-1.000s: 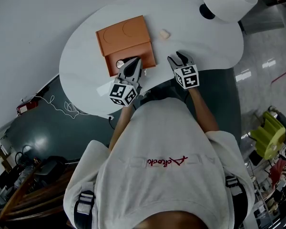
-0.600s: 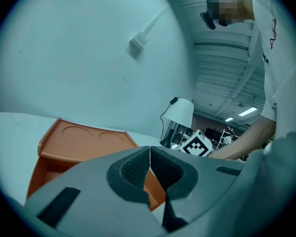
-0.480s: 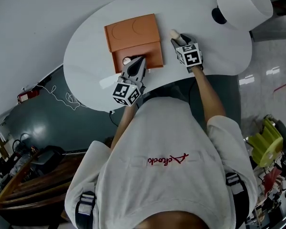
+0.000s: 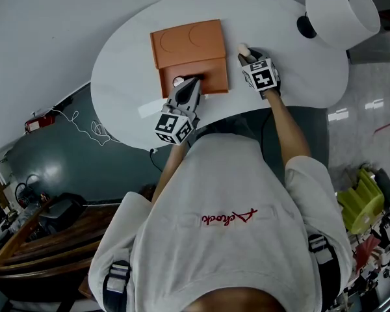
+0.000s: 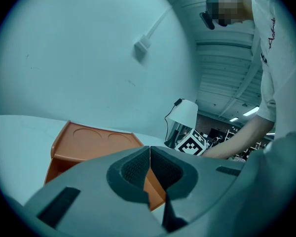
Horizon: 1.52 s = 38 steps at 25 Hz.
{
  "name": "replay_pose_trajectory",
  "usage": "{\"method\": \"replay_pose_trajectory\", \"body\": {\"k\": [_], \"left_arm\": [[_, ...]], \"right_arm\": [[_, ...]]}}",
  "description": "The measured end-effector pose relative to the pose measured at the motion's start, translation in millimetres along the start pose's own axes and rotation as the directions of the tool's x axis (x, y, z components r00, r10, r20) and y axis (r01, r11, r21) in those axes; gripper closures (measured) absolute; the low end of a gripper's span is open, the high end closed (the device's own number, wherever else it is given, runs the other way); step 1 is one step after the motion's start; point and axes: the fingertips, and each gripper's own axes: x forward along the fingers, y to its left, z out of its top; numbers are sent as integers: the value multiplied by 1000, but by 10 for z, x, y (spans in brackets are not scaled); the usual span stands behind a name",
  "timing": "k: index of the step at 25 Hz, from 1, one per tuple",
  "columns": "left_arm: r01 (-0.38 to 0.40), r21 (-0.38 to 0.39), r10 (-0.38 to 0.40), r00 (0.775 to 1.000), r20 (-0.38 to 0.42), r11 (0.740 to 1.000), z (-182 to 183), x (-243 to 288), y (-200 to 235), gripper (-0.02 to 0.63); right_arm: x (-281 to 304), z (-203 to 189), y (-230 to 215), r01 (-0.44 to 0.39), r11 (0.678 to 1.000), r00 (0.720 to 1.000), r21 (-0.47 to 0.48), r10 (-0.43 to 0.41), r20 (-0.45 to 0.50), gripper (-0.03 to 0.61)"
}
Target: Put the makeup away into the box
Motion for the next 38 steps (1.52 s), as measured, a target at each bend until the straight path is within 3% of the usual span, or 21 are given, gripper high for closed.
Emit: {"method": "replay_pose_trajectory", "body": {"k": [5,11,16,20,25,30,34,38], "left_arm": [[14,14,-15,1000,17,1000,70,-8,-21,601],[50,48,-53,997,62,998,284,14,-107,601],[70,74,-77,992,96,995,456,15,-194,601],[65,82,-74,990,119,995,522,-26,-225,601],[5,76,-16,988,151,997,551,-231,-103,601],[-126,47,114,973,203,991,574,-671,162,601],[-241,10,232,942,241,970,571,-1061,418,601],[-347,-37,344,899,272,937,522,-1473,639,601]], "right_arm": [[-288,164,-40,38,999,995,30,-40,90,420],[-803,378,-63,101,990,968,101,-122,220,420],[-1057,388,-76,142,983,953,112,-167,252,420],[-1145,422,-45,137,987,951,88,-155,266,420],[-1067,570,265,68,997,955,21,-71,287,420],[-843,824,911,-57,991,954,-124,90,285,420],[-637,1013,1441,-159,957,939,-241,222,261,420],[-472,1107,1958,-243,900,919,-363,333,211,420]]}}
